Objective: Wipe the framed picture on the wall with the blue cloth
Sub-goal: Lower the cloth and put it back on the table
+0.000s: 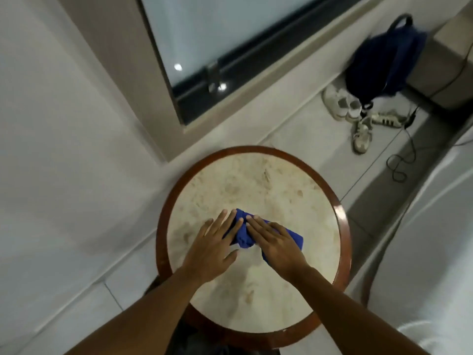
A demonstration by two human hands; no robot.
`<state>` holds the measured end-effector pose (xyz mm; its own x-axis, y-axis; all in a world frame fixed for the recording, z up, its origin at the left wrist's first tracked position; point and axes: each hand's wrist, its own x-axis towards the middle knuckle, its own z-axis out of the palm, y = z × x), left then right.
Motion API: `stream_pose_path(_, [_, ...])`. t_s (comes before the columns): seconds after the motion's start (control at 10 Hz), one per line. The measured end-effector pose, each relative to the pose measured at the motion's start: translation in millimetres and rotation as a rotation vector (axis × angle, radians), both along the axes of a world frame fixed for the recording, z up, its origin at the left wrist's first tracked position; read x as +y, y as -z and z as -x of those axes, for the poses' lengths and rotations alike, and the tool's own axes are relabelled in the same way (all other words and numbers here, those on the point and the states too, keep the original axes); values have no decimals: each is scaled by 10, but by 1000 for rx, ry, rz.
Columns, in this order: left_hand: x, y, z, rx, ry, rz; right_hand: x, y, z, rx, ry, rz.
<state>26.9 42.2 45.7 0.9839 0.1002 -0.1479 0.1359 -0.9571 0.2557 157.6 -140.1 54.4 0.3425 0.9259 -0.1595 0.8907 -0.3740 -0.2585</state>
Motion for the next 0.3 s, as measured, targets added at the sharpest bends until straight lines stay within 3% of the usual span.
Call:
stream_pose_path(0.1, [-224,903,108,93,114,-18,-242,877,216,-33,59,144])
stream_pose_path(0.2, [-277,1219,116,86,77,-10,-278,1183,379,13,186,105])
stream_pose_path(0.3, [-302,1103,30,98,52,-78,-187,1063,352,53,209,139])
